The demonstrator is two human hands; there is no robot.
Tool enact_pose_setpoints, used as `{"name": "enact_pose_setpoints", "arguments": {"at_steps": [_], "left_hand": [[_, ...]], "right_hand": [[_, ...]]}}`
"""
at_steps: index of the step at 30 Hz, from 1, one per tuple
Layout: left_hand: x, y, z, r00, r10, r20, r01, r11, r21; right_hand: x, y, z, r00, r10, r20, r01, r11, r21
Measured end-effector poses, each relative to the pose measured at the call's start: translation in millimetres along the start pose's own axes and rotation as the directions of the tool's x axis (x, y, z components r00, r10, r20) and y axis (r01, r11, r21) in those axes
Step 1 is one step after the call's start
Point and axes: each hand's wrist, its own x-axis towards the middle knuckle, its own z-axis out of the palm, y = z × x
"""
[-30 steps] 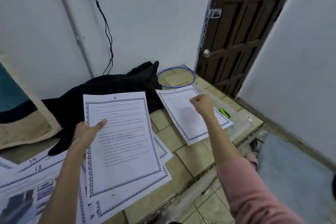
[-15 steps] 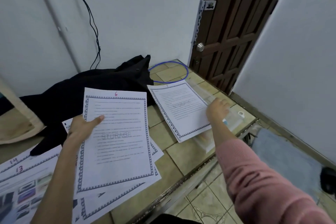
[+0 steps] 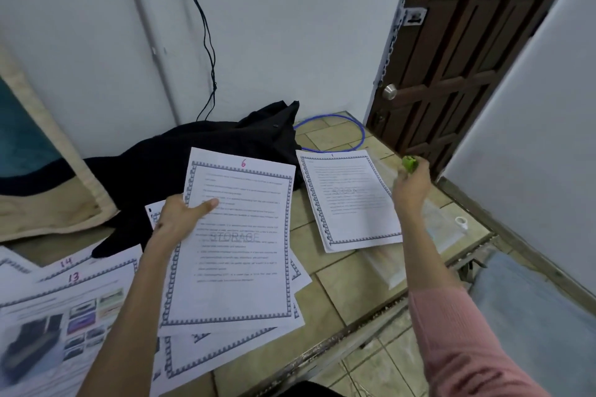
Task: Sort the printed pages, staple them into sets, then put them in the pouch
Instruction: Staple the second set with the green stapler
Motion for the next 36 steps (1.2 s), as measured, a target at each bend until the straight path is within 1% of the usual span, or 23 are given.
{"name": "enact_pose_setpoints", "arguments": {"at_steps": [1, 2, 3, 4, 5, 6, 7, 9, 11, 13, 16, 20, 23, 25, 28, 32, 36], "left_hand": [[-1, 1, -1, 1.000, 0.008, 0.006, -0.008, 1.000, -0.014], [-3, 2, -3, 1.000, 0.016, 0.017, -0.016, 1.000, -0.025], [-3, 4, -4, 0.999, 0.023, 0.033, -0.022, 0.999, -0.032], [-4, 5, -5, 0.998, 0.031, 0.050, -0.029, 0.999, -0.035], [-4, 7, -6, 0.997, 0.042, 0.069, -0.040, 0.999, -0.031], [-5, 9, -7, 0.995, 0.056, 0.086, -0.054, 0.998, -0.025], [-6, 11, -7, 0.992, 0.072, 0.101, -0.069, 0.997, -0.026], [-7, 15, -7, 0.987, 0.105, 0.119, -0.099, 0.994, -0.054], [-10, 18, -8, 0.981, 0.138, 0.135, -0.131, 0.989, -0.064], [-13, 20, -8, 0.977, 0.150, 0.150, -0.141, 0.987, -0.072], [-14, 17, -9, 0.973, 0.163, 0.166, -0.145, 0.982, -0.119], [-16, 12, -10, 0.968, 0.176, 0.179, -0.143, 0.973, -0.182], [-15, 9, -11, 0.967, 0.181, 0.176, -0.140, 0.964, -0.226], [-15, 7, -11, 0.969, 0.178, 0.172, -0.133, 0.960, -0.247], [-14, 5, -11, 0.969, 0.176, 0.175, -0.128, 0.959, -0.253], [-13, 5, -10, 0.958, 0.203, 0.201, -0.143, 0.949, -0.280], [-13, 5, -10, 0.957, 0.204, 0.205, -0.139, 0.945, -0.295]], "right_hand": [[-5, -20, 7, 0.997, 0.004, 0.079, -0.019, 0.981, 0.191], [-13, -41, 17, 0.975, 0.019, 0.222, -0.113, 0.901, 0.419], [-24, -63, 27, 0.916, -0.011, 0.401, -0.241, 0.783, 0.573], [-37, -84, 37, 0.835, -0.105, 0.540, -0.318, 0.708, 0.630], [-52, -104, 46, 0.750, -0.229, 0.621, -0.312, 0.705, 0.637], [-66, -123, 54, 0.671, -0.336, 0.661, -0.256, 0.732, 0.631], [-79, -141, 60, 0.593, -0.431, 0.680, -0.186, 0.748, 0.637], [-102, -168, 65, 0.466, -0.546, 0.697, -0.087, 0.755, 0.650], [-112, -181, 69, 0.382, -0.605, 0.699, 0.021, 0.762, 0.648], [-113, -188, 71, 0.348, -0.604, 0.717, 0.087, 0.782, 0.617], [-115, -202, 71, 0.304, -0.586, 0.751, 0.144, 0.807, 0.572], [-118, -226, 66, 0.292, -0.593, 0.750, 0.217, 0.805, 0.552], [-121, -239, 65, 0.242, -0.592, 0.769, 0.281, 0.801, 0.528], [-123, -243, 68, 0.224, -0.571, 0.790, 0.324, 0.808, 0.492], [-125, -244, 72, 0.220, -0.556, 0.802, 0.340, 0.814, 0.471], [-130, -243, 79, 0.172, -0.528, 0.831, 0.336, 0.825, 0.455], [-133, -244, 82, 0.172, -0.520, 0.837, 0.323, 0.832, 0.451]]}}
